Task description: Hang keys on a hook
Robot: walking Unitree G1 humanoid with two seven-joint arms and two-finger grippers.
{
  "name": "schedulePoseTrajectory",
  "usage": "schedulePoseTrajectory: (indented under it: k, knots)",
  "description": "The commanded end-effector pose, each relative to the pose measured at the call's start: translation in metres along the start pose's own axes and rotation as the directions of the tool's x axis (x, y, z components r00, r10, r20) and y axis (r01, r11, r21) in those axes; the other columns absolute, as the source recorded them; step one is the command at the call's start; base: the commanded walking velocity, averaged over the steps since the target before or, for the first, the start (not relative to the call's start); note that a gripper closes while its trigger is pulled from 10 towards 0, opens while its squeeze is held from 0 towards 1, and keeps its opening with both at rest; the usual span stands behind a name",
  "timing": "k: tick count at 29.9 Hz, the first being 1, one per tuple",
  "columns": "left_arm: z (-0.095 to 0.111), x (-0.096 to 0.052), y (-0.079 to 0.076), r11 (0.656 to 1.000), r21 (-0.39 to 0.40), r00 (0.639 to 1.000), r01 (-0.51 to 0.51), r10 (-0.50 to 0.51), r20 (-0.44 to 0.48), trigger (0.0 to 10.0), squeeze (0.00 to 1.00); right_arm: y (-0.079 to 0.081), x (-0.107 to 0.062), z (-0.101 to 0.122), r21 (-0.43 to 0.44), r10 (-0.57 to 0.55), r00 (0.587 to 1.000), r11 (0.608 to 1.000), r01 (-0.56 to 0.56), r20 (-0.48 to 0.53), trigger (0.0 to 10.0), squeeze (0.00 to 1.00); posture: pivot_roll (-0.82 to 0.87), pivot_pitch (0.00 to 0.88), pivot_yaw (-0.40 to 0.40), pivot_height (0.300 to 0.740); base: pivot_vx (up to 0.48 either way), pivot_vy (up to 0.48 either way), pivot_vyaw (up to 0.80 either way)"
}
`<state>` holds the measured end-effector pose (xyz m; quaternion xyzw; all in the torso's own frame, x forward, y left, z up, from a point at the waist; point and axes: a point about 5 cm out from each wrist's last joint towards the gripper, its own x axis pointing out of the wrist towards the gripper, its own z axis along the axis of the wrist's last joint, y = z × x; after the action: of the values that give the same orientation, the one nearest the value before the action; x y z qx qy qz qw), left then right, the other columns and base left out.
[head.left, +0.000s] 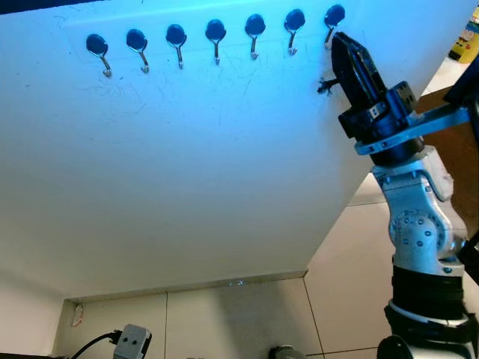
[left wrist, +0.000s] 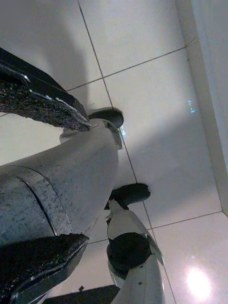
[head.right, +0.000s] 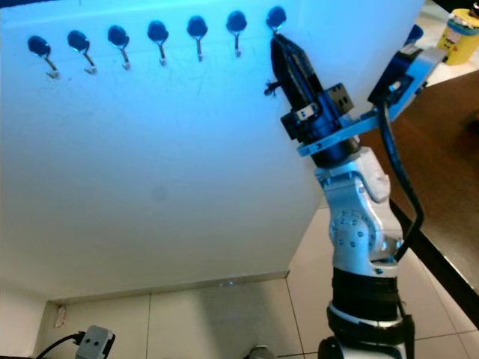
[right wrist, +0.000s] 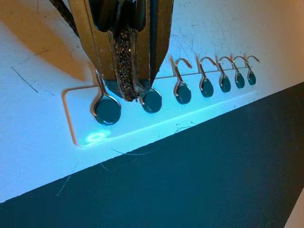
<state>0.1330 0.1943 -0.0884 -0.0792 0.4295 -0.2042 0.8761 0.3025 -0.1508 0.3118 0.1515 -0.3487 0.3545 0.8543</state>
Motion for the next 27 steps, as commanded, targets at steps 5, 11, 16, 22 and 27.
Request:
schedulePoseTrajectory:
  k: [5, 11, 16, 22, 27]
  knots:
    - [-0.050, -0.019, -0.006, 0.999, -0.047, 0.981, 0.000, -0.009, -0.194, 10.0, 0.00, -0.002, 0.007, 0.007, -0.038, 0.009, 1.000, 0.999, -0.008, 0.026, 10.0, 0.00, 0.00, 0.145, 0.125, 0.740, 0.000, 0.000, 0.00]
    - [-0.051, -0.020, -0.005, 0.999, -0.043, 0.981, -0.001, -0.007, -0.196, 10.0, 0.00, -0.001, 0.013, 0.006, -0.045, 0.026, 1.000, 0.999, -0.025, 0.018, 10.0, 0.00, 0.00, 0.146, 0.124, 0.740, 0.000, 0.000, 0.00]
    - [-0.054, -0.022, -0.004, 0.999, -0.043, 0.980, -0.001, -0.008, -0.201, 10.0, 0.00, 0.000, 0.016, 0.005, -0.054, 0.031, 0.999, 0.998, -0.030, 0.010, 10.0, 0.00, 0.01, 0.154, 0.130, 0.740, 0.000, 0.000, 0.00]
    - [-0.055, -0.024, -0.003, 0.999, -0.041, 0.978, -0.003, -0.005, -0.208, 10.0, 0.00, 0.002, 0.018, 0.004, -0.047, 0.046, 0.999, 0.998, -0.045, 0.008, 10.0, 0.00, 0.01, 0.162, 0.127, 0.740, 0.000, 0.000, 0.00]
    - [-0.050, -0.023, 0.001, 0.999, -0.041, 0.981, -0.003, -0.005, -0.195, 10.0, 0.00, 0.007, 0.021, 0.003, -0.019, 0.081, 0.997, 0.997, -0.081, 0.015, 10.0, 0.00, 0.02, 0.162, 0.121, 0.740, 0.000, 0.000, 0.00]
